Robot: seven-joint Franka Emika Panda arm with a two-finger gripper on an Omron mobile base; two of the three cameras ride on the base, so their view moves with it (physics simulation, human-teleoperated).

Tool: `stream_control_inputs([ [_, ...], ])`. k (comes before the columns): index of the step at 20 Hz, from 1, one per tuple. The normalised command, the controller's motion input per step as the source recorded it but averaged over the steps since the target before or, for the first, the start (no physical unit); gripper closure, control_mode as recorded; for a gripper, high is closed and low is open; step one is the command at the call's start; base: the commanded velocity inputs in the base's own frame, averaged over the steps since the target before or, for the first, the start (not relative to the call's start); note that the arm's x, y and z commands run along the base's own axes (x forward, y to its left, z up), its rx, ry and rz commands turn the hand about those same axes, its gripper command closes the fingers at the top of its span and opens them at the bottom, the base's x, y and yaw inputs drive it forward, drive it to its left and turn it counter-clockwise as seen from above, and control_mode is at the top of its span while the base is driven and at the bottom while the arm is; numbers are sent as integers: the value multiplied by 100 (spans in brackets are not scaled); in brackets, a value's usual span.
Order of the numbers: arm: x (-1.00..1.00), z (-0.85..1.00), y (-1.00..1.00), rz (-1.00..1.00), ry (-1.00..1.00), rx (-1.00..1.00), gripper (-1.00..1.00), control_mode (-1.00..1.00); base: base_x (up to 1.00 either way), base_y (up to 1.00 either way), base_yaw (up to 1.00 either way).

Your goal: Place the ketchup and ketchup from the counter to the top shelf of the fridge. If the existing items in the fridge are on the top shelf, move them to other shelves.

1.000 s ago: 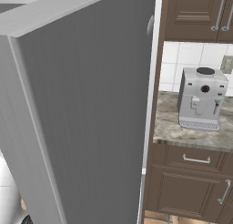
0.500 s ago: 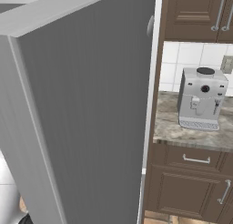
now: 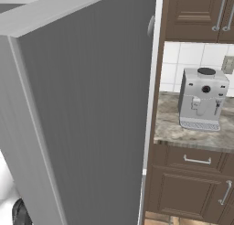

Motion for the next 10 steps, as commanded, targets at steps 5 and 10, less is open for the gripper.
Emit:
stream_control_inputs([
  [5, 79, -33, 9, -9, -5, -2, 100, -100, 0, 0, 0],
  [10, 66, -30, 10, -5, -8, -2, 100, -100, 0, 0, 0],
])
